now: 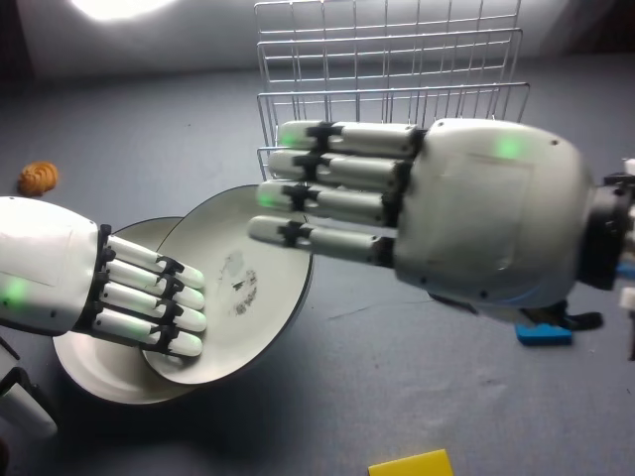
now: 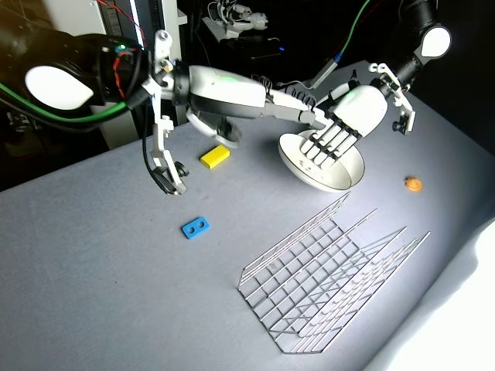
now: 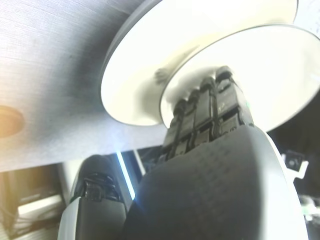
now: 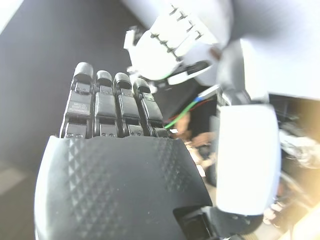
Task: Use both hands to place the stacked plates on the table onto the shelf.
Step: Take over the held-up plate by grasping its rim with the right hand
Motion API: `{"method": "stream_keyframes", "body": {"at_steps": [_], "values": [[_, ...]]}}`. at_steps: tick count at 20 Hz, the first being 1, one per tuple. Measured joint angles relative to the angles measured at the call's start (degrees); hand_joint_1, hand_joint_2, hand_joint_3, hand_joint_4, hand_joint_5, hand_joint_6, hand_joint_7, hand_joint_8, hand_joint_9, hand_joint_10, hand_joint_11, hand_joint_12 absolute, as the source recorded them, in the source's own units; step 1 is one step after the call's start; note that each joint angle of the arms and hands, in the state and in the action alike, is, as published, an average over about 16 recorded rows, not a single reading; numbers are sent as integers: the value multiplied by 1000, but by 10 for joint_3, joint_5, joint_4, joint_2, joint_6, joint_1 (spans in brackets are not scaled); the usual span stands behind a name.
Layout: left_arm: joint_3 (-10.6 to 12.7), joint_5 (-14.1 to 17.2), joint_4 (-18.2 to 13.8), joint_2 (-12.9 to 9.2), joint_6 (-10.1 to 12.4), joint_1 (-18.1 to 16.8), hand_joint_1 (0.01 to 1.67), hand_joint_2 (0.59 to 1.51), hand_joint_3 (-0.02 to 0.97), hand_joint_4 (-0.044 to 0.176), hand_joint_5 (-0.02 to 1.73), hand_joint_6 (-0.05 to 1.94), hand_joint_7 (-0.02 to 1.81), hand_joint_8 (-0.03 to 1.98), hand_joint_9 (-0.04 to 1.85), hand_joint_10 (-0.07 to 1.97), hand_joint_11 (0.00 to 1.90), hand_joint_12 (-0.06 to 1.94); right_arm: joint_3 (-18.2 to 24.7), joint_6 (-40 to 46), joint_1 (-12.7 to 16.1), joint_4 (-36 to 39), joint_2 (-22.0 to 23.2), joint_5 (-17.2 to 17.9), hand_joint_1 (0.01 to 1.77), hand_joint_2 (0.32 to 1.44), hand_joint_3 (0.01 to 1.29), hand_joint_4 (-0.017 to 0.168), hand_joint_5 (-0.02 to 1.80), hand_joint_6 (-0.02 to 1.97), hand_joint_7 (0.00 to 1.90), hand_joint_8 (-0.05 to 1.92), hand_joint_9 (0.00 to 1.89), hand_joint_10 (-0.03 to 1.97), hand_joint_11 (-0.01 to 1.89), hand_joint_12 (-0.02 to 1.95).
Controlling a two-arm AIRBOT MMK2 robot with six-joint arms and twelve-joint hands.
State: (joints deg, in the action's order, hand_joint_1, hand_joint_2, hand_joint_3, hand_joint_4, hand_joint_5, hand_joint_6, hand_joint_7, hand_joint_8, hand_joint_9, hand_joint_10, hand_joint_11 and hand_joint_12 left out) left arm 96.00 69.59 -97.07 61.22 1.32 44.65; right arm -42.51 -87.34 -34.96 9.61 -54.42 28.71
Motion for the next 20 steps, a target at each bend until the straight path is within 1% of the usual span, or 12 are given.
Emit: {"method": "stream_keyframes", "body": {"at_steps": [5, 8, 14, 17, 20], "values": [[-11, -7, -2, 1, 3, -9, 18, 1189, 10, -2, -3, -16, -11, -21, 10, -11, 15, -16, -36, -20, 6, -1, -48, -24, 1087, 980, 18, 0, 20, 26, 14, 17, 15, 12, 22, 39], [-13, -8, -3, 1, 5, -11, 19, 1190, 9, -2, -2, -16, -11, -20, 11, -11, 15, -16, -62, -27, 7, -1, -79, -31, 1198, 971, 18, 0, 18, 26, 11, 17, 12, 12, 25, 6], [-16, -9, -5, 1, 9, -15, 19, 1193, 10, -2, 2, -16, -11, -20, 12, -11, 14, -16, -122, -32, 9, -3, -143, -41, 1216, 989, 17, 0, 21, 26, 11, 18, 13, 12, 37, 35], [-16, -9, -5, 1, 10, -16, 19, 1193, 9, -2, 3, -16, -11, -20, 12, -10, 15, -17, -151, -34, 8, -4, -174, -41, 1207, 998, 17, 0, 25, 26, 17, 17, 23, 12, 35, 114], [-17, -9, -6, 1, 11, -17, 19, 1194, 9, -2, 4, -16, -12, -20, 13, -10, 15, -16, -178, -35, 8, -6, -203, -38, 1184, 1002, 17, 0, 53, 26, 49, 18, 62, 12, 34, 255]]}}
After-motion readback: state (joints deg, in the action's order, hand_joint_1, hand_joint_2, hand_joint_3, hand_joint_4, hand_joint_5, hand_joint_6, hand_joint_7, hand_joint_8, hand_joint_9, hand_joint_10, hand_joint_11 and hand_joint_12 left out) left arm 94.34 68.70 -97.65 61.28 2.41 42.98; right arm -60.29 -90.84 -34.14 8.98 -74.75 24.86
